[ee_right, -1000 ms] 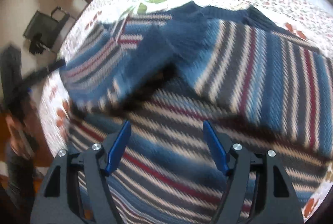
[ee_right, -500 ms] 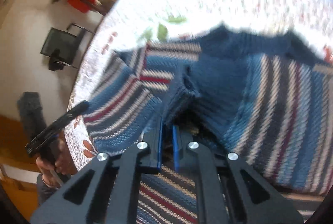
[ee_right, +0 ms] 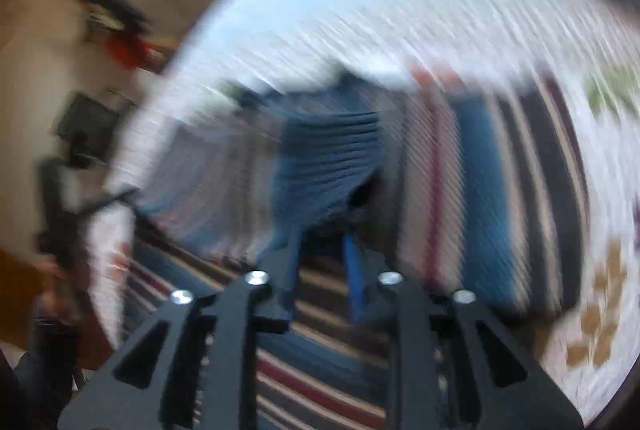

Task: Fold small clothes

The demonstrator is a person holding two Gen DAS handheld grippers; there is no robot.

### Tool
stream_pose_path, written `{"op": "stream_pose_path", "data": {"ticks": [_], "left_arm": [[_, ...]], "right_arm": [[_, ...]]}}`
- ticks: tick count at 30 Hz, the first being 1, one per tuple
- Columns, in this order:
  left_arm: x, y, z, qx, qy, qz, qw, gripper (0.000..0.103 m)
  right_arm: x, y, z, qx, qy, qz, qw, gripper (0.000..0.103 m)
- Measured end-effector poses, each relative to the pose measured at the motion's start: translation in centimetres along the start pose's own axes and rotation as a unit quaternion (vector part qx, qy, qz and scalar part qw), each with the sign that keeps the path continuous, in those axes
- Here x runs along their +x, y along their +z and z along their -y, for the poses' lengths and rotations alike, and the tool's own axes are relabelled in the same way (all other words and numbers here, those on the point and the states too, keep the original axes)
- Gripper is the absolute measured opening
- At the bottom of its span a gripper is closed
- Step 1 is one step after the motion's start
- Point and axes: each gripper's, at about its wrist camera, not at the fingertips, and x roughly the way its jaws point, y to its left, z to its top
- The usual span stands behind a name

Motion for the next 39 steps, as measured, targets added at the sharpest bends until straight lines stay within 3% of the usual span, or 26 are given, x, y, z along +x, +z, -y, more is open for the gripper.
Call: {"op": "stream_pose_path", "data": {"ticks": [3, 5, 7, 8, 13, 14, 15, 16, 19, 21, 24, 26, 30, 32, 34, 36, 37, 39], "left_arm": [[0.9, -0.4, 0.3, -0.004, -0.001, -0.013, 0.9999, 0.057], [1.3, -0.6, 0.7, 0.001, 0.004, -0.017, 0.9998, 0.057], [1.4, -0.8, 1.5, 0.007, 0.000, -0.020, 0.9998, 0.057], [1.3, -0.9, 2.0, 0.010, -0.009, -0.022, 0.9997, 0.057], [0.9, -1.4, 4.6, 0.037, -0.032, -0.023, 0.9986, 0.058], [0.8, -1.5, 5.0, 0.041, -0.033, -0.023, 0.9984, 0.060], [0.7, -1.7, 5.2, 0.043, -0.035, -0.023, 0.9982, 0.061], [0.6, -1.7, 5.3, 0.044, -0.036, -0.024, 0.9981, 0.061], [0.2, -2.0, 4.7, 0.037, -0.035, -0.023, 0.9984, 0.061], [-0.2, -2.0, 4.0, 0.027, -0.031, -0.019, 0.9990, 0.061], [-1.3, -1.6, 2.1, 0.004, -0.020, 0.002, 0.9998, 0.061], [-2.1, -1.0, 0.6, -0.012, -0.008, 0.015, 0.9998, 0.061], [-3.2, -0.3, -1.7, -0.041, 0.004, 0.030, 0.9987, 0.062], [-3.5, -0.2, -2.4, -0.047, 0.006, 0.033, 0.9983, 0.062], [-3.8, -0.3, -3.2, -0.054, 0.006, 0.035, 0.9979, 0.062], [-4.2, -0.4, -4.0, -0.056, 0.008, 0.037, 0.9977, 0.062], [-4.3, -0.5, -4.2, -0.055, 0.009, 0.036, 0.9978, 0.062], [-4.4, -0.9, -4.6, -0.054, 0.010, 0.029, 0.9981, 0.062]], "right_arm": [[0.9, -1.2, 2.0, 0.035, 0.039, -0.005, 0.999, 0.024], [0.7, -0.8, 2.5, 0.060, 0.072, 0.011, 0.996, 0.035], [0.7, 0.2, 2.1, 0.072, 0.088, 0.022, 0.993, 0.063], [0.8, 0.6, 2.1, 0.075, 0.091, 0.024, 0.993, 0.064], [3.4, 3.2, 1.1, 0.096, 0.079, -0.002, 0.992, 0.063], [3.3, 3.4, 1.8, 0.095, 0.078, -0.008, 0.992, 0.057], [3.6, 3.5, 1.7, 0.093, 0.076, -0.012, 0.993, 0.038], [3.9, 3.9, 1.2, 0.088, 0.074, -0.015, 0.993, 0.027], [3.2, 4.2, -0.4, 0.074, 0.112, 0.003, 0.991, 0.018], [1.8, 4.0, -3.3, 0.035, 0.138, 0.030, 0.989, 0.017], [0.8, 2.4, -8.6, -0.031, 0.195, 0.027, 0.980, 0.017], [0.7, 0.1, -13.7, -0.102, 0.228, 0.002, 0.968, 0.017], [2.6, -6.2, -22.7, -0.241, 0.245, -0.069, 0.937, 0.018], [4.8, -9.0, -26.0, -0.285, 0.246, -0.118, 0.919, 0.022], [6.4, -10.8, -27.5, -0.313, 0.225, -0.150, 0.911, 0.029], [6.7, -10.4, -27.2, -0.305, 0.222, -0.147, 0.914, 0.037], [6.6, -9.3, -26.4, -0.287, 0.221, -0.138, 0.922, 0.043], [5.8, -6.9, -24.2, -0.248, 0.210, -0.114, 0.939, 0.046]]}}
